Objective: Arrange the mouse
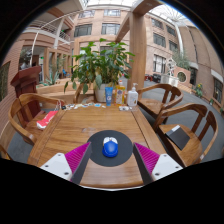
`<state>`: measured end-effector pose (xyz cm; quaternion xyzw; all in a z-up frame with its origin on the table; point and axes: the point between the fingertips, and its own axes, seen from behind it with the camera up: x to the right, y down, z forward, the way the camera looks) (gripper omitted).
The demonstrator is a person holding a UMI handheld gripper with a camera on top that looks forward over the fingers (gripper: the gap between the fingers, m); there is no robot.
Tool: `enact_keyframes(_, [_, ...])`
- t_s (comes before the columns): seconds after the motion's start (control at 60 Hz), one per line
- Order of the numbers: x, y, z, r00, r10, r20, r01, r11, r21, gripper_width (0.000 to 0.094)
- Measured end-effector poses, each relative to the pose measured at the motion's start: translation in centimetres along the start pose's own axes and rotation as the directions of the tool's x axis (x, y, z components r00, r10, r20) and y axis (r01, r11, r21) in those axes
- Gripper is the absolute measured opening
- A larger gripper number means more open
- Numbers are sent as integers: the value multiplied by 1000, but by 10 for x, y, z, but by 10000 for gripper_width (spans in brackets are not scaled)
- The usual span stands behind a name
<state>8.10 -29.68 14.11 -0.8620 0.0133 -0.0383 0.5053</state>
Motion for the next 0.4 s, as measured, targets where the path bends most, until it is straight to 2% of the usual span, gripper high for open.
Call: enact_keyframes(0.4, [0,2,-36,1000,-29,8,29,999,15,854])
